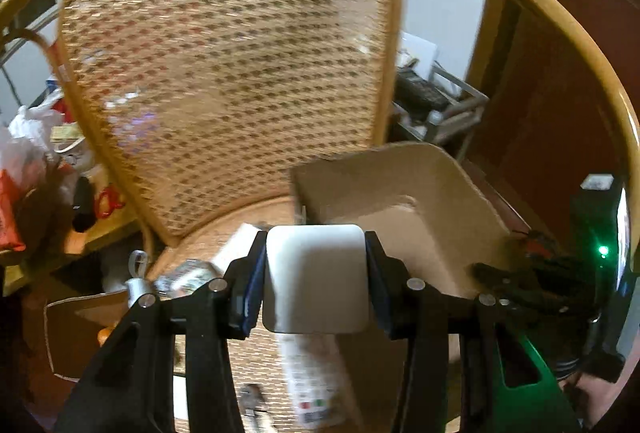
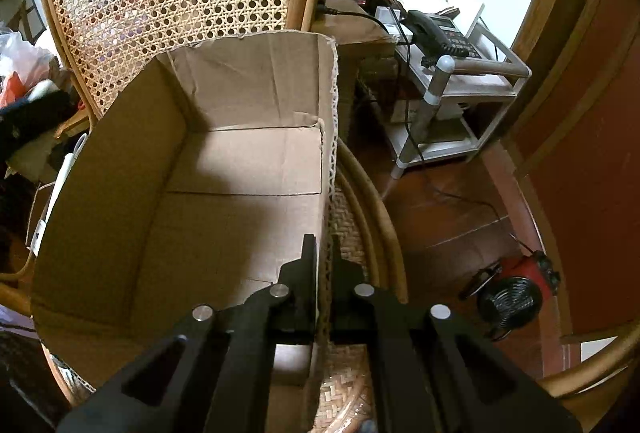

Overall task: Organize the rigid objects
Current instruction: 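Carry the charger into the cardboard box and open the left gripper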

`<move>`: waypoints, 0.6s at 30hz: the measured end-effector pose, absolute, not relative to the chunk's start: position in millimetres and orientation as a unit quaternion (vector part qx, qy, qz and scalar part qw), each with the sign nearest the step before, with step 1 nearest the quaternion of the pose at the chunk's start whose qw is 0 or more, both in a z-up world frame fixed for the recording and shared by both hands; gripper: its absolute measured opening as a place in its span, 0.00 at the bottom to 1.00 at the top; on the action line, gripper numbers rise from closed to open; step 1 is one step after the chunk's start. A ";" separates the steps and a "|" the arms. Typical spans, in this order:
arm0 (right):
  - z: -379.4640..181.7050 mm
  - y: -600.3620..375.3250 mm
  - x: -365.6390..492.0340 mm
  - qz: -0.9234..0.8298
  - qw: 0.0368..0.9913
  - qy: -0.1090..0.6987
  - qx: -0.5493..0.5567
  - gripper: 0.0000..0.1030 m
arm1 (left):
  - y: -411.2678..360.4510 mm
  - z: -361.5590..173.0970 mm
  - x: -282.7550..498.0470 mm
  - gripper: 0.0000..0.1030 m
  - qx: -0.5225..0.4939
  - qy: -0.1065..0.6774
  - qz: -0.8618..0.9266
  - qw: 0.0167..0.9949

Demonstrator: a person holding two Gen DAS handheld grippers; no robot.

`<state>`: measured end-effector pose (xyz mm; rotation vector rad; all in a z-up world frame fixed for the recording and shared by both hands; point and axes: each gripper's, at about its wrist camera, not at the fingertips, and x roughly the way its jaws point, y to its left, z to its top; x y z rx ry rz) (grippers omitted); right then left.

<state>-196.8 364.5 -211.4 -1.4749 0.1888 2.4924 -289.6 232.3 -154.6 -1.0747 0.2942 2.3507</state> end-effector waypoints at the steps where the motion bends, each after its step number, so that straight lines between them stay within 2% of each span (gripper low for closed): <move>1: -211.5 364.1 -196.9 0.853 0.119 0.065 -0.505 0.05 | 239.1 -157.4 -285.9 0.42 -0.401 0.111 0.868 0.271; 14: -213.1 366.0 -197.2 0.850 0.114 0.066 -0.510 0.05 | 271.5 -187.8 -268.7 0.44 -0.419 0.142 0.852 0.279; 15: -212.7 366.1 -197.5 0.850 0.114 0.067 -0.510 0.05 | 271.2 -189.3 -268.9 0.46 -0.422 0.146 0.851 0.277; 16: -212.4 366.0 -197.4 0.851 0.114 0.068 -0.508 0.05 | 270.4 -189.9 -269.0 0.55 -0.421 0.147 0.851 0.277; 18: -213.1 366.6 -196.8 0.851 0.114 0.068 -0.508 0.05 | 267.1 -188.7 -267.9 0.64 -0.417 0.139 0.855 0.274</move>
